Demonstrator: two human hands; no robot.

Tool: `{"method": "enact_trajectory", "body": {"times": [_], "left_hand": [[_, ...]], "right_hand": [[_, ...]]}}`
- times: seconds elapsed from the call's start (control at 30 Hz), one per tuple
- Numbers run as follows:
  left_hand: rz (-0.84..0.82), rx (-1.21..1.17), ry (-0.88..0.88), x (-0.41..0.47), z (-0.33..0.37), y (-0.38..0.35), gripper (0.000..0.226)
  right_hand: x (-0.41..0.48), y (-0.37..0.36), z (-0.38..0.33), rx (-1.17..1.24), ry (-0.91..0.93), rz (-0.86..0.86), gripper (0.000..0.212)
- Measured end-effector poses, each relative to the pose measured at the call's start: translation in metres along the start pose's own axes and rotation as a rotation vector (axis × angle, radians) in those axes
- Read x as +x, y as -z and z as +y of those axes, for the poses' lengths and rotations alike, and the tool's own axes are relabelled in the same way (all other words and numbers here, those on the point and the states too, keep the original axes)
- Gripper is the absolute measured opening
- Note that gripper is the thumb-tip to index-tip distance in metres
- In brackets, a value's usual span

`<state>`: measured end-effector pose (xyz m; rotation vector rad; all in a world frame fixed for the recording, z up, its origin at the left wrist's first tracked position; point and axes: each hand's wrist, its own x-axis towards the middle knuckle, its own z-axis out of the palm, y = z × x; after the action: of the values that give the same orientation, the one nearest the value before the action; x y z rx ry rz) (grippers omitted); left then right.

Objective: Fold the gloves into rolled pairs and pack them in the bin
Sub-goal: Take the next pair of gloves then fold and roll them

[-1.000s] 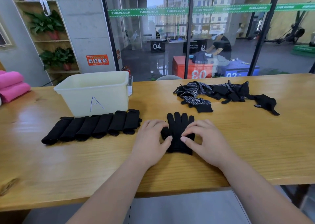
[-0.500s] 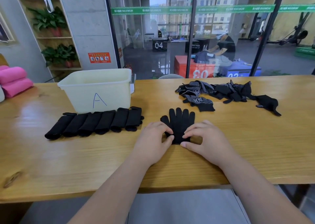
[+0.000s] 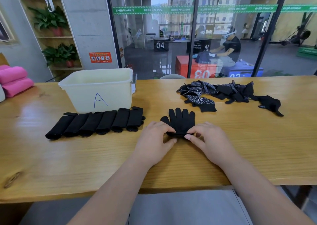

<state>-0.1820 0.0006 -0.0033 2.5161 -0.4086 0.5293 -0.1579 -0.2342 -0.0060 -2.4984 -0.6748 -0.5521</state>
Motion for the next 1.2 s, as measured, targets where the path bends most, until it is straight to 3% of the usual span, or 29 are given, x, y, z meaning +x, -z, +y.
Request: {"method": "enact_trajectory", "body": {"times": [0.2, 0.3, 0.53, 0.77, 0.93, 1.2], "left_hand": [[0.015, -0.019, 0.044, 0.000, 0.000, 0.000, 0.012], [0.024, -0.063, 0.085, -0.001, 0.002, 0.002, 0.015], [0.027, -0.185, 0.180, 0.000, 0.003, 0.003, 0.024], [0.042, -0.074, 0.149, 0.001, 0.006, 0.000, 0.025], [0.054, 0.093, 0.026, 0.003, 0.004, -0.004, 0.008], [0.064, 0.217, -0.026, 0.001, 0.005, -0.009, 0.030]], "right_hand": [[-0.002, 0.005, -0.004, 0.008, -0.002, -0.030, 0.029], [-0.001, 0.004, -0.003, 0.010, -0.046, -0.035, 0.018], [0.001, 0.005, 0.001, 0.341, -0.236, -0.036, 0.021], [0.002, 0.003, -0.004, 0.110, -0.183, -0.016, 0.033], [-0.003, 0.001, -0.007, -0.084, -0.099, 0.053, 0.009], [0.000, -0.006, -0.007, -0.291, -0.007, 0.084, 0.026]]}}
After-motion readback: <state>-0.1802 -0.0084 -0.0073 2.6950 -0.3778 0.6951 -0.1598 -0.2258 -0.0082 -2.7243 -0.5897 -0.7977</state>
